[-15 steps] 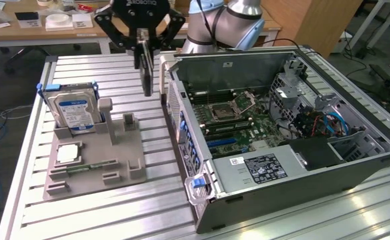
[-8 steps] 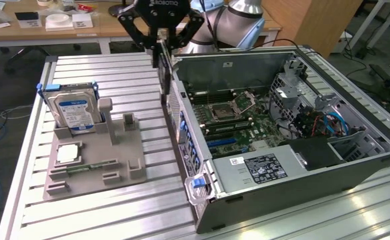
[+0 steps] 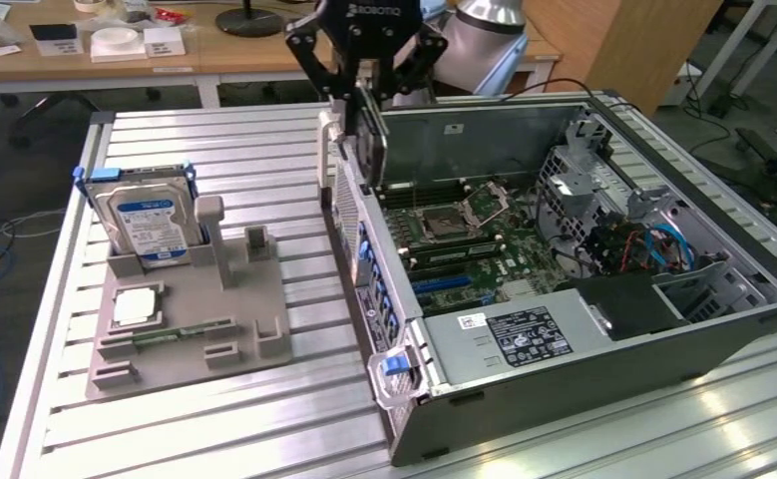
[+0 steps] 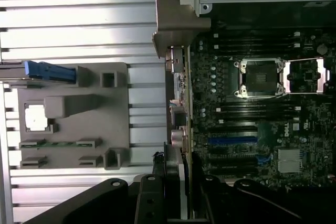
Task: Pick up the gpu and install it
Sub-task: 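Pick up the gpu and move the gpu toward the slot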
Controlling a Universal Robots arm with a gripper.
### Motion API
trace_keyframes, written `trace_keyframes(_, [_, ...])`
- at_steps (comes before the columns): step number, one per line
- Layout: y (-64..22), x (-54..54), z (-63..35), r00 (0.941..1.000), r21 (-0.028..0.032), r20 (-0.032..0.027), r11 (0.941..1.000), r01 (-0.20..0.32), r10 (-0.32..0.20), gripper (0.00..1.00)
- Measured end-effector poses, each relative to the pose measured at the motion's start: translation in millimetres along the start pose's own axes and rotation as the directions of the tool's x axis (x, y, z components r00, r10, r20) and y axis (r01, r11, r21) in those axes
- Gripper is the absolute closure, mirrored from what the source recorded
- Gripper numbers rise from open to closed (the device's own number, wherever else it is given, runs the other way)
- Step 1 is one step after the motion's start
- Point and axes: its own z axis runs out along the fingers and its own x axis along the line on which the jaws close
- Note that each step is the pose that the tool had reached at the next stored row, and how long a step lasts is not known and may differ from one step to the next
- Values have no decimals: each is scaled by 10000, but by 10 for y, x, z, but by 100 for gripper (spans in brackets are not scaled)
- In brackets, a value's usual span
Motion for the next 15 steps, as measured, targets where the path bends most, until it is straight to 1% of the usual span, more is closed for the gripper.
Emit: trace_keyframes(15, [34, -681, 50, 10000, 23, 1, 10000, -1, 1, 71])
